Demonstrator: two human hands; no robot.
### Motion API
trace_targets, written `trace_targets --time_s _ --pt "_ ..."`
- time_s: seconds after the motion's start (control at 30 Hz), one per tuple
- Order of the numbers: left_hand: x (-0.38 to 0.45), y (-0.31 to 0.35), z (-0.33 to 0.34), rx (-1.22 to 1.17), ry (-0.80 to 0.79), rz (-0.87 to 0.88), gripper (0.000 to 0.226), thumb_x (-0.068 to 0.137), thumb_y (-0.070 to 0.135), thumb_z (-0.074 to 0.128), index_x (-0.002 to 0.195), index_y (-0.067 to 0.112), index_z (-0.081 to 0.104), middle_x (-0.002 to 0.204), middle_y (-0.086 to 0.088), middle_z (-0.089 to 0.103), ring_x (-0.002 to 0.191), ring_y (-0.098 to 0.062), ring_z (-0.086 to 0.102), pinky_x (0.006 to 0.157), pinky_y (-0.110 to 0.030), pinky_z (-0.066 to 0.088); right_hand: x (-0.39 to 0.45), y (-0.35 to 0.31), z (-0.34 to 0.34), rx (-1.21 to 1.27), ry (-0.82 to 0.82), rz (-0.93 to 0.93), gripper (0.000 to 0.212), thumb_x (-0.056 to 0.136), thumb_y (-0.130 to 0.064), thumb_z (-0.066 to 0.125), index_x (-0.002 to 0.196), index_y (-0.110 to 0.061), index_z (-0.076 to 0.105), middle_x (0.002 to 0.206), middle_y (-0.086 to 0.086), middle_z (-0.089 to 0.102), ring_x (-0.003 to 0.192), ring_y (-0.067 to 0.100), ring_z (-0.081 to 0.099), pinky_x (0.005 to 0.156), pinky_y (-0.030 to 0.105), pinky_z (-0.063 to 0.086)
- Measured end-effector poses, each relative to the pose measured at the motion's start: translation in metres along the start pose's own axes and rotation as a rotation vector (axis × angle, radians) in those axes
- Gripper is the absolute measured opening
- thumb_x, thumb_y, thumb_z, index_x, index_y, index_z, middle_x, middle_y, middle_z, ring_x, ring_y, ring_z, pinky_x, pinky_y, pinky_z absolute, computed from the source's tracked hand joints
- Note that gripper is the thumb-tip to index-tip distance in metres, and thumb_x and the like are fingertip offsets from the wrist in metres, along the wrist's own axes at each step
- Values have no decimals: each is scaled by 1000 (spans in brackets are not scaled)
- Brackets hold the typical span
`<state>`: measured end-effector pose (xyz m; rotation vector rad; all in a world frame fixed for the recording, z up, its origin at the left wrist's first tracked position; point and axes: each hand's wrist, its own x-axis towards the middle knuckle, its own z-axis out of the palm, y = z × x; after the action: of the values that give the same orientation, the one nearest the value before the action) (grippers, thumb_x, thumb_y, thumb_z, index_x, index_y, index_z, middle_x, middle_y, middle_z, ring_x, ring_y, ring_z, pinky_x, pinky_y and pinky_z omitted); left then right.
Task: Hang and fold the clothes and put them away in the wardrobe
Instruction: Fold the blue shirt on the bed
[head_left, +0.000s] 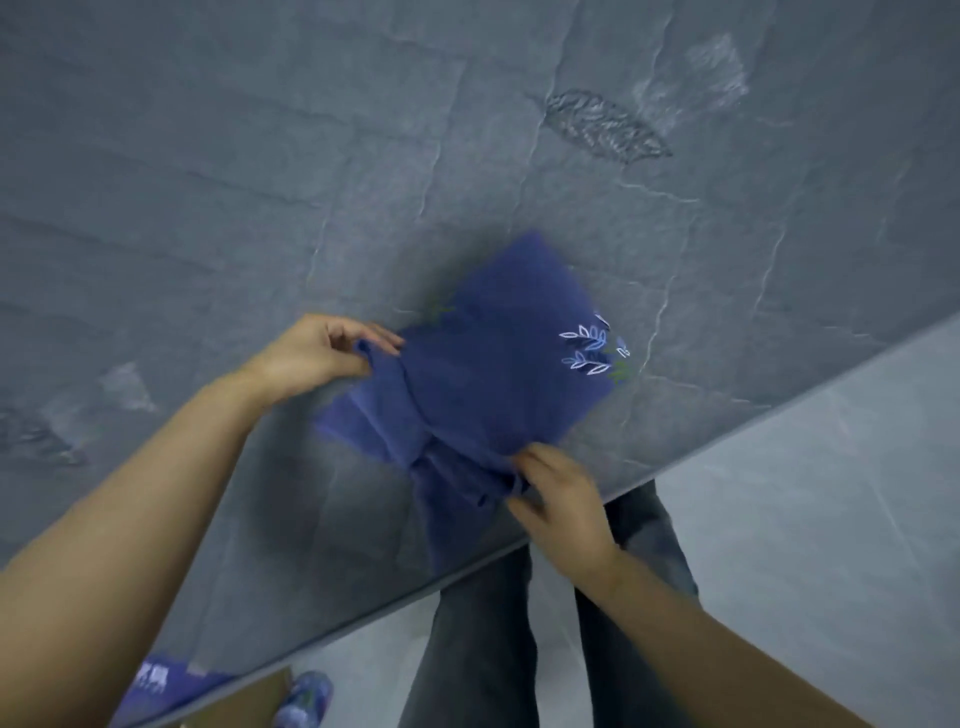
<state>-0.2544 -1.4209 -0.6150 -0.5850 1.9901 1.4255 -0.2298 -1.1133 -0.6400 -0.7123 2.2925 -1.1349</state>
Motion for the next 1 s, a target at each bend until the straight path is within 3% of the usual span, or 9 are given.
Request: trace_targets --time_s 0.23,0.33,0.43,0.57,0.67,0.77,0.87,0.97,1.0 --pt "-15 -92 25 432 182 114 39 64 -24 66 86 6 78 127 -20 57 114 -37 56 102 -31 38 -27 19 56 -264 -283 -53 21 71 -12 79 92 -14 76 81 4 65 75 29 63 67 34 53" --pt "-19 -103 31 547 188 185 38 60 -20 66 80 9 78 129 -20 56 114 -38 55 102 -37 37 -36 24 65 -387 -298 -133 31 66 -12 79 96 -16 75 94 4 65 90 28 61 81 36 53" --pt "-16 -102 37 334 214 142 26 65 -1 54 81 11 70 125 -16 51 117 -26 48 105 -27 33 -43 29 73 -405 -338 -240 58 68 -6 61 124 -16 64 137 10 55 126 28 46 107 41 37" --pt "2 -104 46 145 213 -70 23 90 21 65 107 19 50 105 -3 53 98 -18 52 91 -36 45 -32 32 83 -541 -415 -265 78 69 -11 60 145 -19 45 159 6 27 146 25 26 118 48 24" --pt "9 -109 53 293 178 -230 42 87 34 70 117 15 49 109 -6 60 96 -22 57 83 -34 47 -15 34 81 -504 -347 -235 57 64 -10 79 120 -18 70 142 6 53 131 27 51 110 48 37" --pt "2 -96 57 -5 222 -238 36 87 16 71 117 16 51 112 -12 64 88 -16 62 72 -26 49 0 23 65 -259 -220 -207 36 66 3 76 101 -6 75 113 10 71 101 30 69 92 37 45" --pt "-29 -65 54 -361 256 -209 50 89 4 65 127 31 47 110 -14 64 92 -21 63 84 -31 53 9 -1 23 -67 -165 65 38 71 0 58 107 0 70 83 8 70 72 19 63 71 29 42" --pt "-69 -22 48 -410 165 -121 36 91 -2 56 103 29 69 101 3 72 95 -12 64 83 -20 52 15 -27 -34 183 -86 268 9 88 5 55 84 7 63 62 9 52 65 6 44 60 32 36" --pt "-82 -5 45 -430 113 -111 34 91 -1 55 92 25 75 97 5 74 92 -9 66 78 -15 52 18 -40 -55 309 -55 340 20 93 5 53 74 3 59 60 4 50 64 6 43 59 28 36"
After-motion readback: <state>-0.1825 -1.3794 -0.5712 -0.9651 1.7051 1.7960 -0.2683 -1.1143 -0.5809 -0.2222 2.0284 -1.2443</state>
